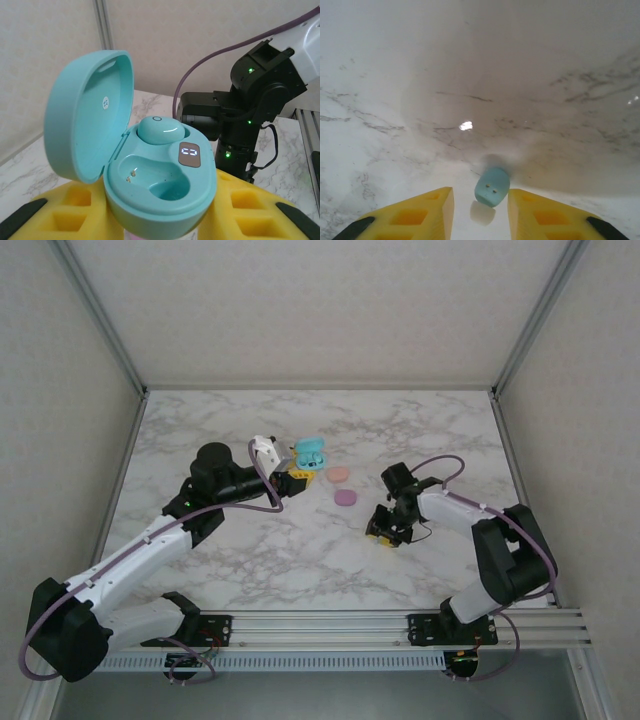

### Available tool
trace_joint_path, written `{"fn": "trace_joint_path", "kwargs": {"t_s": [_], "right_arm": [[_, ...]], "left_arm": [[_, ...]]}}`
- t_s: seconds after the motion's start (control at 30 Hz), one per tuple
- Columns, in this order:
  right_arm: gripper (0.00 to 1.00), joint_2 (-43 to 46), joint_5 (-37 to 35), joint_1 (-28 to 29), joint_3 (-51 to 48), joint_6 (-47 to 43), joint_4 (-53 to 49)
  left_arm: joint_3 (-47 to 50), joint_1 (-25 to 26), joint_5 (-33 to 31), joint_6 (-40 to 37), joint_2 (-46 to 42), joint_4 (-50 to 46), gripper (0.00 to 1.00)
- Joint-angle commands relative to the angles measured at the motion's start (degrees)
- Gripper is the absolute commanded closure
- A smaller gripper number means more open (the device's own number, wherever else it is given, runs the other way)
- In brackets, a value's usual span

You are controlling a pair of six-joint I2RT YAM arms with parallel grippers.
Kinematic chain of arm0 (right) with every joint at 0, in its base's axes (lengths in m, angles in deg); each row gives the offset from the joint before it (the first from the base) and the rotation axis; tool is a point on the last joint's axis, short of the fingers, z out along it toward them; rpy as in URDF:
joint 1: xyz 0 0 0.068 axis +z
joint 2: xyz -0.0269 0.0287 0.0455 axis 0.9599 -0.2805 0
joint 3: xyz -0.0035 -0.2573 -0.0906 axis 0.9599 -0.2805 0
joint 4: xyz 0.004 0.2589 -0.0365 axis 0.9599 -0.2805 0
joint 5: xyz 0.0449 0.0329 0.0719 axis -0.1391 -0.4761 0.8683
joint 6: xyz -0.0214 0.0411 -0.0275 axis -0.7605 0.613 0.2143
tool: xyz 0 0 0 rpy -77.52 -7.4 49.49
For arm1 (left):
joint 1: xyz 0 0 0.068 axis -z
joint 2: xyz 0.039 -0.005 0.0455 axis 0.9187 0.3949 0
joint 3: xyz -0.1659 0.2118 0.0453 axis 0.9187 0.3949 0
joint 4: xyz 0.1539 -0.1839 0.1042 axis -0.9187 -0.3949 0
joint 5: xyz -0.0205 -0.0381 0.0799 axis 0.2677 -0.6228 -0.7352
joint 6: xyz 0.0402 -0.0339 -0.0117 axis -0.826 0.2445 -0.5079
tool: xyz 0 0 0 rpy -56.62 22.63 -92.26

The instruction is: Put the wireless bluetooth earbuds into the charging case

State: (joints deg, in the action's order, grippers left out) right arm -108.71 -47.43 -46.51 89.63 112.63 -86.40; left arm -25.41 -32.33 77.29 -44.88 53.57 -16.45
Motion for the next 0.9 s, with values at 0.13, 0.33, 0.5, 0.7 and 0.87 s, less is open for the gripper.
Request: {"fn": "trace_joint_path", "kwargs": {"t_s": [0.13, 0.33, 0.5, 0.7, 0.87], "right_arm": [[0.66, -5.20, -3.31, 2.95, 6.80, -6.19, -3.55], [0.70, -7.12, -7.53, 4.29, 8.77, -7.73, -7.07], [0.68, -6.81, -9.12, 5.00, 9.03, -10.34, -8.61], [0.66, -6.62, -9.53, 4.97, 8.35, -11.10, -9.93], [0.63, -5.53, -5.01, 5.56, 6.91, -10.40, -8.58]], "left_arm": [[-0.91, 0.62, -0.13, 0.12, 0.63, -0.03, 0.71], [-0.91, 0.59, -0.65, -0.10, 0.28, -0.58, 0.71], [-0.91, 0.64, -0.66, -0.09, 0.41, -0.63, 0.71], [-1.05, 0.59, -0.56, -0.01, 0.54, -0.37, 0.71], [-1.09, 0.58, -0.57, -0.01, 0.30, -0.87, 0.71]]}}
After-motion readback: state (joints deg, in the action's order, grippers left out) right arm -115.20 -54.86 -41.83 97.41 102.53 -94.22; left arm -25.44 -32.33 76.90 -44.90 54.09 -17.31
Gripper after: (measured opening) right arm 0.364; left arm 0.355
